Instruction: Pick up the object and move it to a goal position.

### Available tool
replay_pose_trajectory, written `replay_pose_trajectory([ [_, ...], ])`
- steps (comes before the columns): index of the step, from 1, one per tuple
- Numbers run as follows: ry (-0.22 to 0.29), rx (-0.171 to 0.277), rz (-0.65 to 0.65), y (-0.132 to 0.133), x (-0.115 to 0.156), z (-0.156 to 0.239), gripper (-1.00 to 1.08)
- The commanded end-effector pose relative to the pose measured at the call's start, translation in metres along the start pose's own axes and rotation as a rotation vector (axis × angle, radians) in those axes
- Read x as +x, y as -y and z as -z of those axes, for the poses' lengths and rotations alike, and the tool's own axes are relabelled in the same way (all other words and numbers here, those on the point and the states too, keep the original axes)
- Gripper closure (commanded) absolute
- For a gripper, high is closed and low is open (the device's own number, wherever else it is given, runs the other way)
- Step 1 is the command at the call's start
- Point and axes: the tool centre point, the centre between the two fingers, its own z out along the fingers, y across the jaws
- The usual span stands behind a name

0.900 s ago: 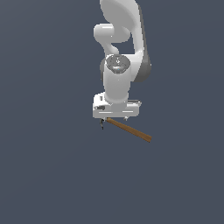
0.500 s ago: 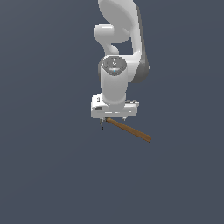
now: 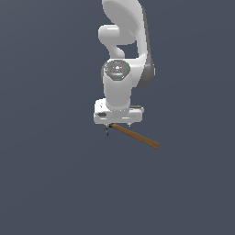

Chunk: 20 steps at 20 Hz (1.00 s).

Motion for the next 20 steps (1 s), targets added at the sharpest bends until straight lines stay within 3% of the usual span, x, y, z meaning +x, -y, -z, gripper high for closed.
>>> replay_pose_trajectory([
  [1, -0.001, -0.001, 0.019, 0.001, 0.000, -0.002, -0.92],
  [10, -0.009, -0.013, 0.179, 0.009, -0.001, -0.020, -0.92],
  [20, -0.026, -0.030, 0.495, 0.027, -0.005, -0.052, -0.92],
])
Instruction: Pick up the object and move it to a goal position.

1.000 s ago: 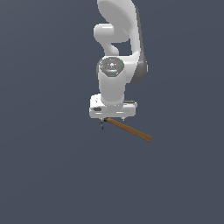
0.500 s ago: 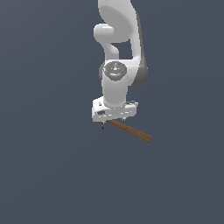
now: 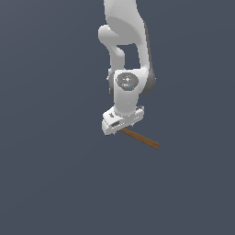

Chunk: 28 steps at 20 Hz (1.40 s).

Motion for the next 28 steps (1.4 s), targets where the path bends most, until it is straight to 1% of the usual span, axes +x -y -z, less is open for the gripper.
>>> replay_pose_trajectory([
  [1, -0.005, -0.004, 0.086, 0.006, 0.001, -0.008, -0.92],
  [8, -0.020, -0.011, 0.285, 0.020, 0.003, -0.027, -0.92],
  [14, -0.028, -0.013, 0.389, 0.029, 0.004, -0.036, -0.92],
  [19, -0.032, -0.014, 0.428, 0.032, 0.004, -0.039, -0.92],
  [24, -0.031, -0.014, 0.426, 0.032, 0.004, -0.041, -0.92],
  [28, -0.031, -0.014, 0.427, 0.032, 0.004, -0.051, -0.92],
])
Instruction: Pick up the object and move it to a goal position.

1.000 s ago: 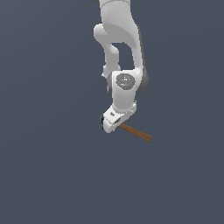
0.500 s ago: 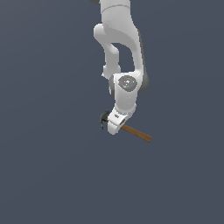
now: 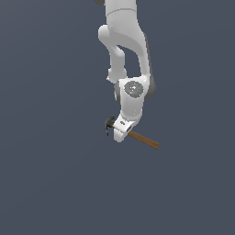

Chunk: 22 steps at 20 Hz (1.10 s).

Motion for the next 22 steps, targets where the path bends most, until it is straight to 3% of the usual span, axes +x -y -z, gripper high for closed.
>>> replay_pose_trajectory([
  [1, 0.001, 0.001, 0.001, 0.001, 0.000, -0.009, -0.92],
  [12, 0.000, 0.000, 0.005, 0.001, 0.000, -0.043, -0.92],
  [13, 0.000, 0.000, 0.005, 0.001, 0.000, -0.043, 1.08],
  [22, 0.000, 0.000, 0.005, 0.001, 0.000, -0.043, 1.08],
])
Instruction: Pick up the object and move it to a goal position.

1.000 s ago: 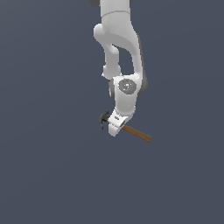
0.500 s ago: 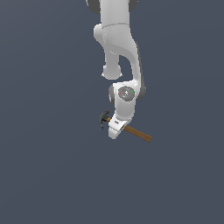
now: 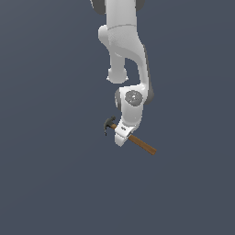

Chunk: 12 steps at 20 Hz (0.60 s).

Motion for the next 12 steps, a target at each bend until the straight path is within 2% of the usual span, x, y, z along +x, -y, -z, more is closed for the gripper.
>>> replay_pose_trajectory([
  [1, 0.007, 0.006, 0.002, 0.003, -0.003, 0.000, 1.08],
  [6, 0.007, 0.006, 0.002, 0.000, -0.003, 0.008, 1.08],
  [12, 0.007, 0.006, 0.002, -0.010, -0.005, 0.037, 1.08],
])
